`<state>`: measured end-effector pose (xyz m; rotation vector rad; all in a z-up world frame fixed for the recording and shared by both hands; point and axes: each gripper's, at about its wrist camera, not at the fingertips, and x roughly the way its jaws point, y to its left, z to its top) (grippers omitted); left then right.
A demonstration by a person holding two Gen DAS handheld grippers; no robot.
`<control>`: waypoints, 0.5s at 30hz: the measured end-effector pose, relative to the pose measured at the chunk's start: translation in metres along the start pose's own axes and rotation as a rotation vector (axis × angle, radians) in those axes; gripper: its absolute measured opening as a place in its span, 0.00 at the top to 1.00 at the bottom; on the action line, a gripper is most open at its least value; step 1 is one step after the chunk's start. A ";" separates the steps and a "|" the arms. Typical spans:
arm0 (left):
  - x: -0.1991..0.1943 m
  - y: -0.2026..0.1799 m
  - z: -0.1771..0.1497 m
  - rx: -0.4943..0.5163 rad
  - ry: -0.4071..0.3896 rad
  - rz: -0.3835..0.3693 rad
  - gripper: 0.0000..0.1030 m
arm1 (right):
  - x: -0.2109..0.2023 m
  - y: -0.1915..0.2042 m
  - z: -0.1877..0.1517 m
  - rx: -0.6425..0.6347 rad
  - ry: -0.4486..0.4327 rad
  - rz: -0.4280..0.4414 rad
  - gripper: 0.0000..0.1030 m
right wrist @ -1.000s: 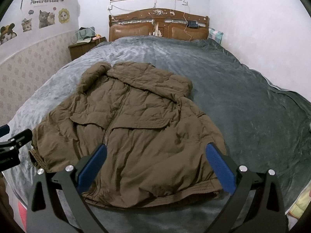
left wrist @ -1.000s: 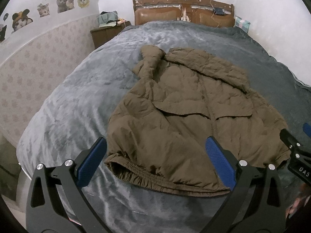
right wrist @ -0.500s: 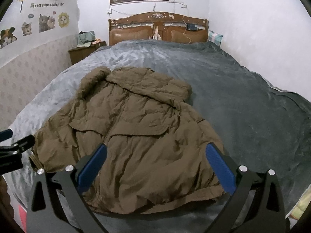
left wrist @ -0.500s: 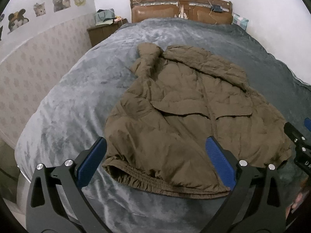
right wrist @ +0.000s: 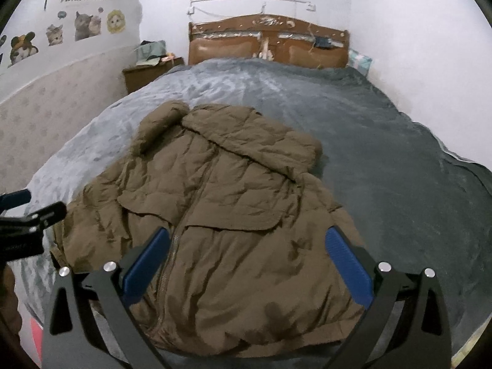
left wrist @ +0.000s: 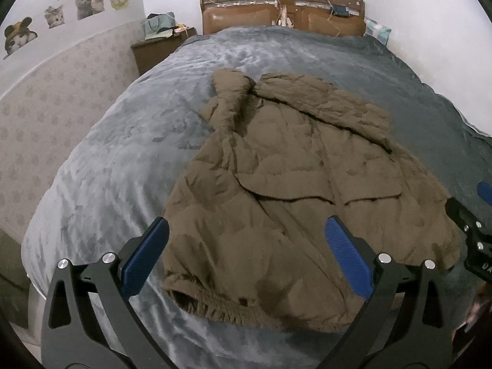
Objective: Fold large clothes
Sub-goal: 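Grasp the brown jacket's hem with the left tool while the right tool grasps the body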
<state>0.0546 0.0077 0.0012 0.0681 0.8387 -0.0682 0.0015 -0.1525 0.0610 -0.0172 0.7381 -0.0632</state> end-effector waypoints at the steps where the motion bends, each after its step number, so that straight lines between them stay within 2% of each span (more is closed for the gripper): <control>1: 0.001 0.001 0.003 -0.006 0.001 -0.002 0.03 | 0.002 -0.001 0.003 0.001 -0.001 0.007 0.02; 6: 0.014 0.005 0.026 -0.017 0.007 -0.008 0.03 | 0.014 -0.008 0.020 0.012 -0.001 -0.012 0.02; 11: 0.039 0.009 0.055 -0.024 0.033 -0.035 0.03 | 0.036 -0.017 0.043 0.019 0.012 -0.098 0.02; 15: 0.064 0.010 0.075 -0.031 0.053 -0.063 0.03 | 0.058 -0.027 0.062 0.029 0.028 -0.115 0.02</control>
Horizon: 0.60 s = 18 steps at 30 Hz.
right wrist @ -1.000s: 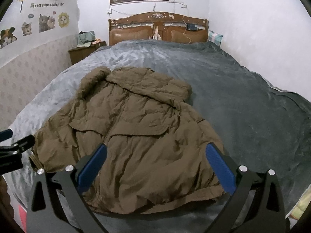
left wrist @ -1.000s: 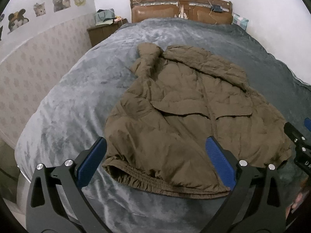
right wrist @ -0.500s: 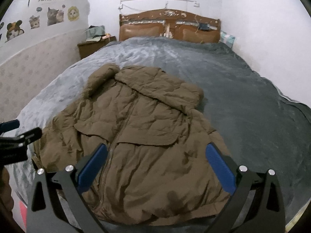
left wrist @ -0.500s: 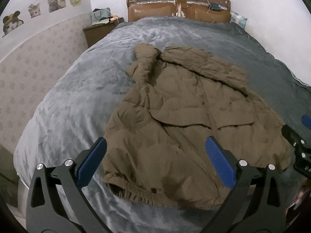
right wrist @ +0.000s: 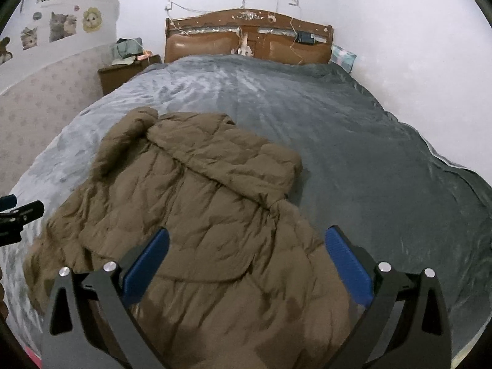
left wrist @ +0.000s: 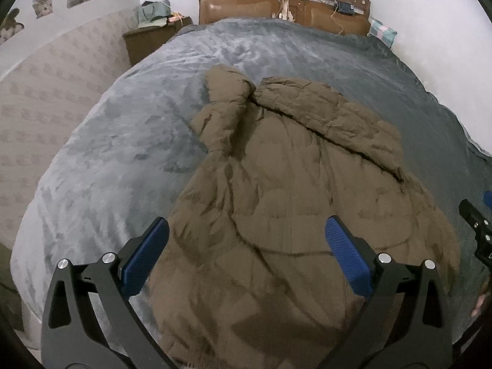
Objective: Fold large clothes
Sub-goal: 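Grasp the brown jacket's hem with the left tool while the right tool grasps the body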
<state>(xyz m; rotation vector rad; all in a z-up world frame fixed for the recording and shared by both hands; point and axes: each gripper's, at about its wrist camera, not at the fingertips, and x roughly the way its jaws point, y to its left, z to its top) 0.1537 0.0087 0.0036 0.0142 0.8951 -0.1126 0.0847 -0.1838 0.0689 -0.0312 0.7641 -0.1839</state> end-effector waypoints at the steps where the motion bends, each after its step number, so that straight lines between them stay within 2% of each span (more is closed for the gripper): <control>1: 0.004 -0.001 0.004 0.004 0.000 -0.010 0.03 | 0.004 -0.002 0.005 -0.003 -0.002 0.000 0.02; 6: 0.025 -0.014 0.038 0.069 -0.016 -0.012 0.03 | 0.035 -0.009 0.032 -0.044 0.001 -0.014 0.02; 12: 0.057 -0.027 0.080 0.087 -0.037 -0.033 0.03 | 0.081 -0.021 0.062 -0.058 0.027 -0.034 0.02; 18: 0.111 -0.028 0.111 0.065 0.019 -0.054 0.03 | 0.123 -0.027 0.073 -0.088 0.057 0.002 0.02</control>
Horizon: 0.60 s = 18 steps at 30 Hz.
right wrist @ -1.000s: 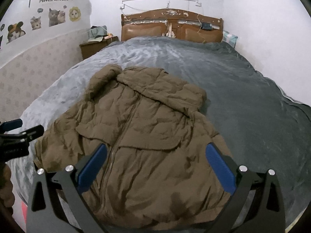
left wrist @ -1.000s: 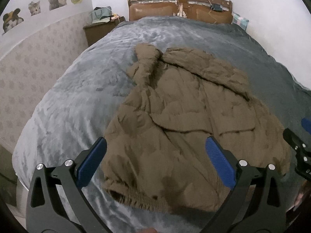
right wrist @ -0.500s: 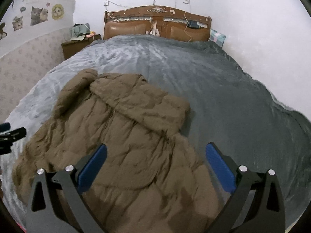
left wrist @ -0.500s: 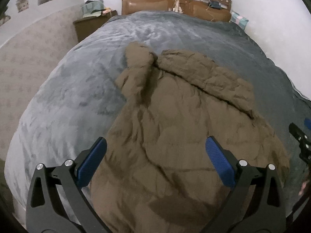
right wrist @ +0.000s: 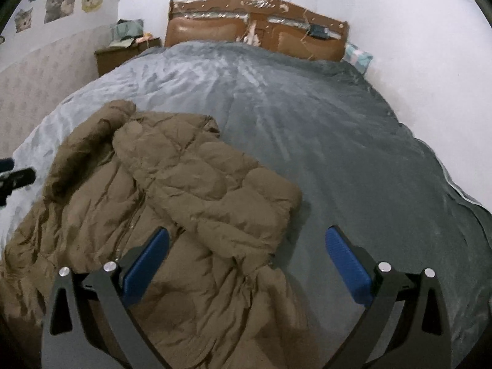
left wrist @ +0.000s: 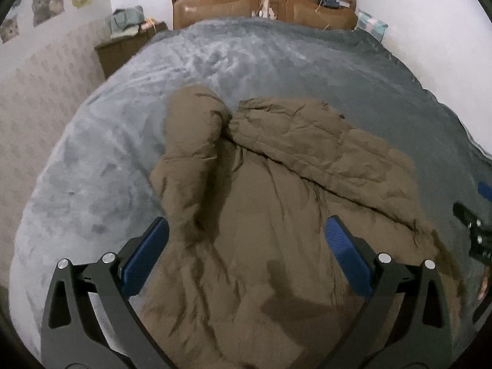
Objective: Fold large clothes
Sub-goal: 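Grasp the brown jacket's hem with the left tool while the right tool grasps the body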
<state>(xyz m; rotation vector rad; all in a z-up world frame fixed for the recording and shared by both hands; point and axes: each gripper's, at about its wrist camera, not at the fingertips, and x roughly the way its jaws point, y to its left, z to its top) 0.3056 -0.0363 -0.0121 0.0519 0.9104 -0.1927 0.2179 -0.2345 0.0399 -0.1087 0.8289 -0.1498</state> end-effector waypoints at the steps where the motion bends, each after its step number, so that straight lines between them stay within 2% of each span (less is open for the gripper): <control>1: 0.009 0.001 0.004 -0.009 0.013 -0.005 0.03 | 0.008 -0.001 0.001 -0.001 0.007 0.005 0.02; 5: 0.042 0.002 0.021 -0.037 0.040 -0.020 0.03 | 0.039 -0.009 0.006 -0.005 0.032 0.025 0.02; 13: 0.097 -0.025 0.059 0.018 0.059 -0.002 0.04 | 0.099 -0.014 0.026 -0.029 0.092 0.072 0.02; 18: 0.142 -0.034 0.071 0.043 0.129 -0.002 0.06 | 0.116 -0.011 0.024 -0.099 0.127 0.100 0.02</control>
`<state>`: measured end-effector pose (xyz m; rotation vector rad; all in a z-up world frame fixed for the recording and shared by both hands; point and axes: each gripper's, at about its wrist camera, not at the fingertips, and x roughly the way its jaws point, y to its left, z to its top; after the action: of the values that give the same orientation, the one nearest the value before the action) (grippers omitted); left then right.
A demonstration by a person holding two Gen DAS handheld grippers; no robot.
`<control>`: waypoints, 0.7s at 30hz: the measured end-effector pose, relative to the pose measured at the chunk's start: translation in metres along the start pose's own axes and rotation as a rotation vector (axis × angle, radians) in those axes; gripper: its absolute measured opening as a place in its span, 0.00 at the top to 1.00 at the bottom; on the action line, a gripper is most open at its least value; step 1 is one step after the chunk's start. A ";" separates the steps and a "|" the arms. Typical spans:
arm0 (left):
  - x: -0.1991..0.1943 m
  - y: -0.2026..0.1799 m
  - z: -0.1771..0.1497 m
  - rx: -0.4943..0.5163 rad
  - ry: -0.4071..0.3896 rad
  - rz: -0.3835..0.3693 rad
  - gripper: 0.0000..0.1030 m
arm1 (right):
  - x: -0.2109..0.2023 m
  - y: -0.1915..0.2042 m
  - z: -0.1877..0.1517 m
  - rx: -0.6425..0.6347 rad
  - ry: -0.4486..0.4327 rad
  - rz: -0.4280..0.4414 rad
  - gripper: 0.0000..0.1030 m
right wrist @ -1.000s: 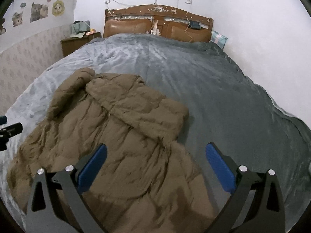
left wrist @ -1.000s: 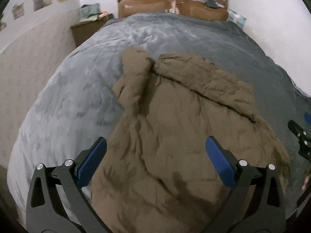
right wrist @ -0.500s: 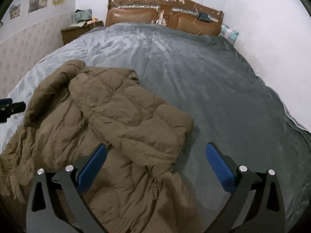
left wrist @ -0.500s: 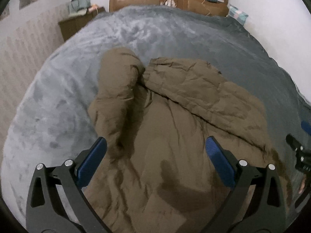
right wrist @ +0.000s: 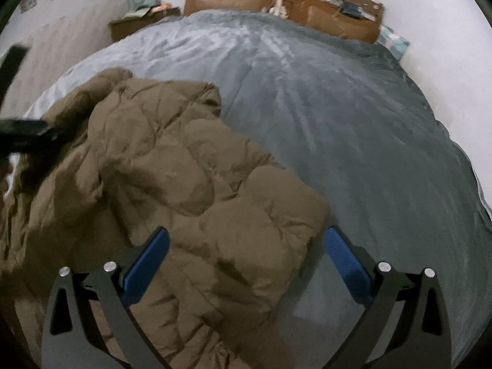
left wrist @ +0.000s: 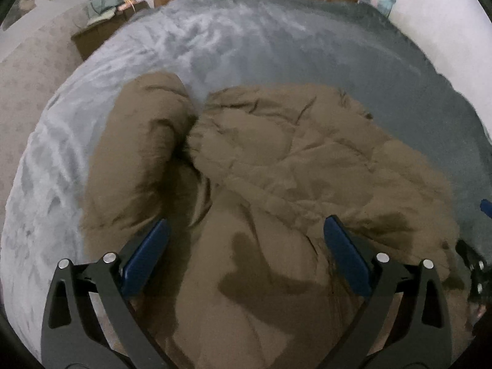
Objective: Fold large clothes
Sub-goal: 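Grasp the brown jacket's hem with the left tool while the right tool grasps the body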
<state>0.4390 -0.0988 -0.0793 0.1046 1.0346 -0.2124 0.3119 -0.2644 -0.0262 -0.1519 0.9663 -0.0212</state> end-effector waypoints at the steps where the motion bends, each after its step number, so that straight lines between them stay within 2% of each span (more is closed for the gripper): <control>1: 0.011 -0.002 0.003 0.007 0.023 0.001 0.08 | 0.004 0.002 -0.002 -0.024 0.013 -0.002 0.02; 3: 0.030 -0.005 0.008 0.019 0.059 -0.002 0.13 | 0.013 0.003 -0.005 -0.054 0.037 -0.006 0.02; 6: 0.052 -0.008 0.015 0.015 0.096 -0.018 0.14 | 0.028 0.001 -0.012 -0.056 0.076 0.004 0.05; 7: 0.057 -0.009 0.018 0.008 0.105 -0.028 0.15 | 0.033 0.000 -0.014 -0.052 0.089 0.010 0.08; 9: 0.068 -0.009 0.024 -0.013 0.124 -0.068 0.19 | 0.041 -0.003 -0.015 -0.028 0.114 0.051 0.28; 11: 0.076 -0.009 0.028 -0.036 0.147 -0.113 0.28 | 0.047 -0.007 -0.016 0.000 0.130 0.089 0.38; 13: 0.084 -0.010 0.032 -0.058 0.174 -0.174 0.49 | 0.052 -0.006 -0.016 0.000 0.138 0.096 0.48; 15: 0.085 -0.013 0.034 -0.060 0.170 -0.167 0.55 | 0.053 -0.005 -0.016 -0.005 0.140 0.106 0.65; 16: 0.085 -0.015 0.034 -0.054 0.160 -0.155 0.59 | 0.054 -0.005 -0.017 -0.005 0.138 0.111 0.71; 17: 0.082 -0.017 0.033 -0.046 0.148 -0.144 0.62 | 0.054 -0.004 -0.017 -0.004 0.137 0.116 0.81; 19: 0.076 -0.019 0.030 -0.029 0.133 -0.123 0.76 | 0.054 -0.006 -0.019 -0.004 0.138 0.119 0.88; 20: 0.072 -0.019 0.027 -0.020 0.131 -0.119 0.80 | 0.054 -0.005 -0.019 -0.006 0.139 0.124 0.93; 21: 0.067 -0.018 0.027 -0.014 0.136 -0.119 0.88 | 0.054 -0.006 -0.019 -0.009 0.140 0.125 0.94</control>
<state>0.4904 -0.1298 -0.1231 0.0449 1.1786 -0.3093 0.3274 -0.2774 -0.0802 -0.0991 1.1142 0.0883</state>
